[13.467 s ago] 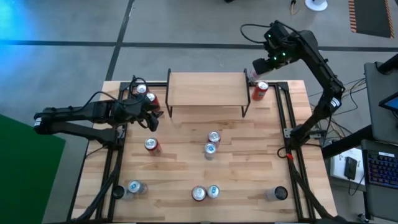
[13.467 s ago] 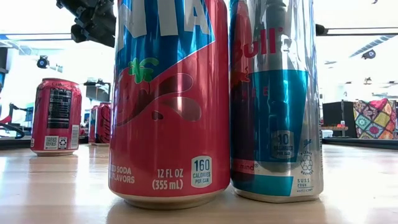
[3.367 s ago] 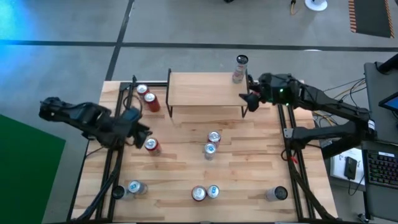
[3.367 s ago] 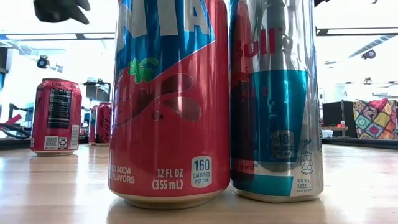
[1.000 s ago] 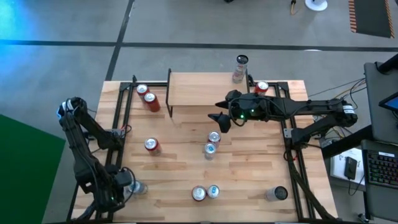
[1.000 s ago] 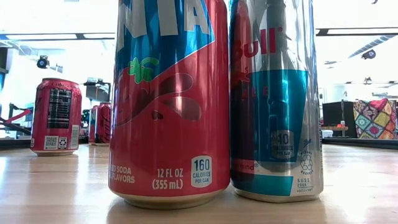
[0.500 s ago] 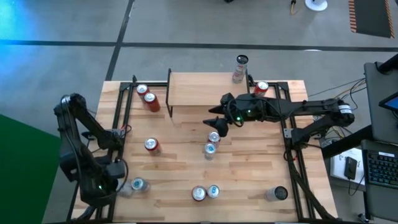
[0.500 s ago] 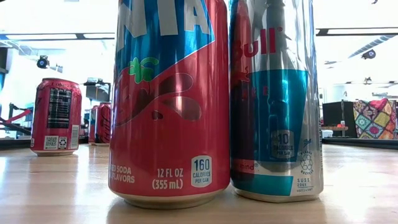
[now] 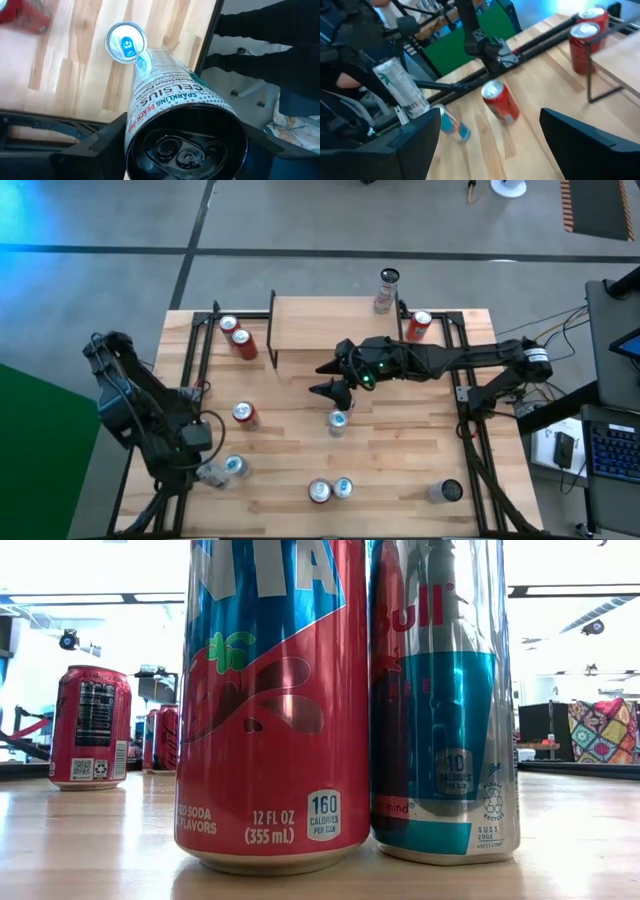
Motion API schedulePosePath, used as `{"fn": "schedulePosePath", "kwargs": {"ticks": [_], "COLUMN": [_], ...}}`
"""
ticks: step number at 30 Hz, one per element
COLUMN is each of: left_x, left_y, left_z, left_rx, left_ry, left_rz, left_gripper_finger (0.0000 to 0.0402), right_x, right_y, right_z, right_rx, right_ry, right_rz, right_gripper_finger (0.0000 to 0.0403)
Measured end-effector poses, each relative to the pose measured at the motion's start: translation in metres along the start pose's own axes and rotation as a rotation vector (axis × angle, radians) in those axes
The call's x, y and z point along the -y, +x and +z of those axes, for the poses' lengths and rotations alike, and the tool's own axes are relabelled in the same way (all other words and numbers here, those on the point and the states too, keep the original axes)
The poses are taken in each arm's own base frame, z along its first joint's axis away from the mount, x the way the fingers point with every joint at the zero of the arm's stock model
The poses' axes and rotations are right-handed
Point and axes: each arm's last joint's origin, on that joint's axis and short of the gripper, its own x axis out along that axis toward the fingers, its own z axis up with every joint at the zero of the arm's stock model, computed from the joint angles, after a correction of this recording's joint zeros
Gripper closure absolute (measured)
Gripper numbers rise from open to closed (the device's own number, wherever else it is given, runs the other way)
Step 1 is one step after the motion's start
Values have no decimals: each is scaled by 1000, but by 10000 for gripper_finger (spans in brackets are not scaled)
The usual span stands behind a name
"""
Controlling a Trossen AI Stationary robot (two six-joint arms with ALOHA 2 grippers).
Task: Place canned beverage on shelf
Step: Put the left white pink can aligned with the other white pink soda can on the shelf
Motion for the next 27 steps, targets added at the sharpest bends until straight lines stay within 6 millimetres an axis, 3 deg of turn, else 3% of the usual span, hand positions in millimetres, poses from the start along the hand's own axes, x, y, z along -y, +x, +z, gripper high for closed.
{"fn": "schedulePosePath", "kwargs": {"ticks": [8,27], "left_x": [-8,-45], "left_y": [-11,3], "left_z": [19,114], "left_rx": [47,123], "left_ry": [67,268], "left_rz": [4,142], "left_gripper_finger": [149,149], "right_x": [-10,-17], "right_y": [5,9], "right_z": [15,13], "right_rx": [9,-6], "right_ry": [-33,-71], "right_rz": [63,70], "right_gripper_finger": [74,74]}}
